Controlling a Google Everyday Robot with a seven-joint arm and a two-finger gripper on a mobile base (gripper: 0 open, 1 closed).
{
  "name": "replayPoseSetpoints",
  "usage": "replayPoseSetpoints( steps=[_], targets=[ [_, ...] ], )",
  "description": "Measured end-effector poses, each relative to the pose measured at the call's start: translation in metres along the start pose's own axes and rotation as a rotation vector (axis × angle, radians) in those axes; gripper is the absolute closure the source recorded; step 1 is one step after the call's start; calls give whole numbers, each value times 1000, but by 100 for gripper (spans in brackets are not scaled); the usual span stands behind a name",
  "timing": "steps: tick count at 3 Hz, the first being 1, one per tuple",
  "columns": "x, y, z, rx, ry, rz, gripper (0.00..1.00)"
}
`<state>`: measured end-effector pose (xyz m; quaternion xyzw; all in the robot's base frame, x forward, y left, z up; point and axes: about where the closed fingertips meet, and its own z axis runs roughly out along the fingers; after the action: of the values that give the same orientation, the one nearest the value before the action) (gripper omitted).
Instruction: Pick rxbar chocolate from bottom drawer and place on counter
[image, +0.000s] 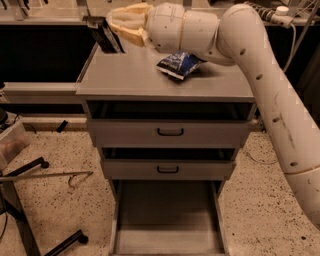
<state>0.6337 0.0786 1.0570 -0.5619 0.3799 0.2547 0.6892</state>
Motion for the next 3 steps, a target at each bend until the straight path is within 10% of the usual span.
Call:
replayPoseSetpoints(
  steps=[3],
  targets=[
    [41, -26, 7, 42, 58, -78, 100]
  ],
)
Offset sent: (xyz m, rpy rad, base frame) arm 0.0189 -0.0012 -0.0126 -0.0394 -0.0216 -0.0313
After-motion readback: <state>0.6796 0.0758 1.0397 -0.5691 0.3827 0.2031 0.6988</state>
